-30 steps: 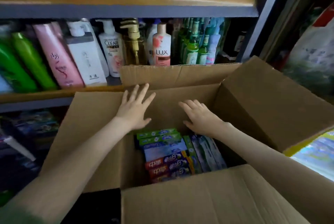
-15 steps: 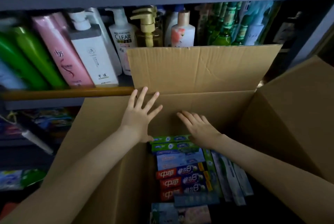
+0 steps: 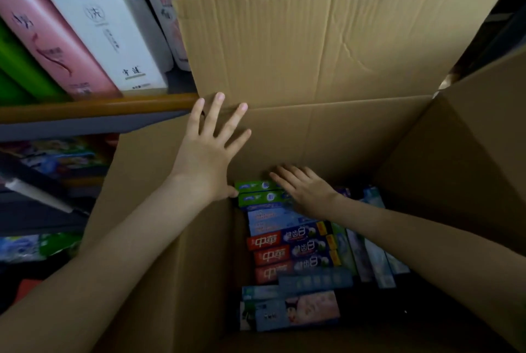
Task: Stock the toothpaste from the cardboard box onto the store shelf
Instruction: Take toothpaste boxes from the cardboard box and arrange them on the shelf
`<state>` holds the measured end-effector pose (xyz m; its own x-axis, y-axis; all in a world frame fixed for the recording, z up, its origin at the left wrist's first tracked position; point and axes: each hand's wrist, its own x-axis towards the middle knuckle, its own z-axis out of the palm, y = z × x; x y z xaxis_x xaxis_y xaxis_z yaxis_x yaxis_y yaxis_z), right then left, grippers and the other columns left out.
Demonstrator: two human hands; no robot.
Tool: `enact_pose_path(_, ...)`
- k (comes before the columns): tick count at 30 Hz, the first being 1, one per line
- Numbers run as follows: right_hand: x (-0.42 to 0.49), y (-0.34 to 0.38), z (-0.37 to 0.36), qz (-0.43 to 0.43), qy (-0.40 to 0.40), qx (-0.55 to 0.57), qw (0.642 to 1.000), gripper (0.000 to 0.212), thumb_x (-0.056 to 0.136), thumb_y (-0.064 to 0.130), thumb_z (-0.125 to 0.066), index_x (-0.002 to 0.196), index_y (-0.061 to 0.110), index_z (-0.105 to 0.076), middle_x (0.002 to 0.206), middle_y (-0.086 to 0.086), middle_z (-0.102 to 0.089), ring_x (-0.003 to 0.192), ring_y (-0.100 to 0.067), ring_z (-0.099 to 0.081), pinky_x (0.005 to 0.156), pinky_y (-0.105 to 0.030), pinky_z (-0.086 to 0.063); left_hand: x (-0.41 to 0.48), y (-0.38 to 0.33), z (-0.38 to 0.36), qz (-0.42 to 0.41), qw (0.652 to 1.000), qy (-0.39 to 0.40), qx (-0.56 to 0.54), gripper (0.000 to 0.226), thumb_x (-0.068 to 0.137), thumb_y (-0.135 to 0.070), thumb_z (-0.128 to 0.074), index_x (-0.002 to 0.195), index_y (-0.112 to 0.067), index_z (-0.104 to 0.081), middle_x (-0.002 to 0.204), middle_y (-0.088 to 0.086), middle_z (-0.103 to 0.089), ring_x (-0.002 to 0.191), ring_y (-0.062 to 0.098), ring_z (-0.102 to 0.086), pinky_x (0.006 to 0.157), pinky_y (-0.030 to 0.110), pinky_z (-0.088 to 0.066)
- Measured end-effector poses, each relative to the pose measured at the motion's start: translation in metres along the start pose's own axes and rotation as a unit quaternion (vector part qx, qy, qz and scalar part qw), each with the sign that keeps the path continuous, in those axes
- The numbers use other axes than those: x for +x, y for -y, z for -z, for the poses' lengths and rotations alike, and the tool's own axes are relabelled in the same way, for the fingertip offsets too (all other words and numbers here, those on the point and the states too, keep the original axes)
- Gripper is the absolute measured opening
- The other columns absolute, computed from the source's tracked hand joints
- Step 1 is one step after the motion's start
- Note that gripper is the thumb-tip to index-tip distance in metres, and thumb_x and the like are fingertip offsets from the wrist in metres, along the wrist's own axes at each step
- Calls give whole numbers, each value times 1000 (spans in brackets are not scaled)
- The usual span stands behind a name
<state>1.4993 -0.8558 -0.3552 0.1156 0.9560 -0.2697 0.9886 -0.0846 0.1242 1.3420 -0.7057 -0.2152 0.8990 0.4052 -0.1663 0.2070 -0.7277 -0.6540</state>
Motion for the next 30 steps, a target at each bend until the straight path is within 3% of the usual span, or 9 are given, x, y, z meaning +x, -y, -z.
enact_pose_path(6,19,1,-30,-50,88,75,992,96,90,49,-55,152,8,5,157,-12,-11,142,-30,-15,113,-41,-19,1,0,-3,0,1000,-8,-4,110,73,-87,-38,152,-30,12,148,14,42,135,49,33,106,63,21)
enact_pose_path(11,38,5,-33,-98,88,72,989,87,82,52,-63,143,6,-21,136,-14,-31,124,-31,-32,101,-41,-28,1,0,-3,-1,1000,-8,-5,111,72,-88,-39,153,-30,10,149,14,42,135,49,33,106,63,21)
enact_pose_path(16,42,13,-36,-125,137,80,979,93,78,52,-68,141,6,-18,141,-15,-29,131,-32,-29,104,-41,-28,1,0,-1,0,1000,8,-11,111,73,-87,-40,152,-29,12,138,15,51,133,49,37,104,63,23)
enact_pose_path(21,22,11,-12,-118,173,196,958,75,77,46,-71,132,12,-33,130,-11,-47,120,-29,-46,91,-36,-42,1,1,2,-8,1000,19,-16,104,76,-86,-35,153,-29,5,145,15,45,133,49,36,107,63,19)
enact_pose_path(24,-2,-2,35,-144,192,314,919,71,77,46,-71,133,13,-40,125,-7,-56,108,-23,-55,87,-33,-50,-2,2,7,-14,999,16,-32,93,80,-83,-31,154,-32,-8,149,15,41,135,48,33,110,62,17)
enact_pose_path(26,-26,-9,72,-150,183,385,892,65,79,43,-71,132,15,-44,122,-3,-58,104,-19,-57,89,-32,-51,-6,5,11,-22,996,2,-86,84,84,-80,-30,152,-33,-18,153,11,36,139,45,30,112,60,16)
enact_pose_path(28,-57,-11,107,-157,145,442,871,53,82,38,-71,126,16,-51,120,-1,-60,101,-15,-59,87,-29,-50,-10,10,14,-33,975,-25,-220,74,88,-74,-31,149,-33,-31,160,8,20,145,37,20,116,53,12)
enact_pose_path(30,-91,-8,136,-161,104,491,850,47,82,34,-72,122,16,-54,116,-1,-62,99,-13,-61,86,-27,-51,-19,15,22,-25,904,-44,-424,67,87,-70,-36,141,-32,-46,162,8,-11,148,30,-4,120,45,-5)
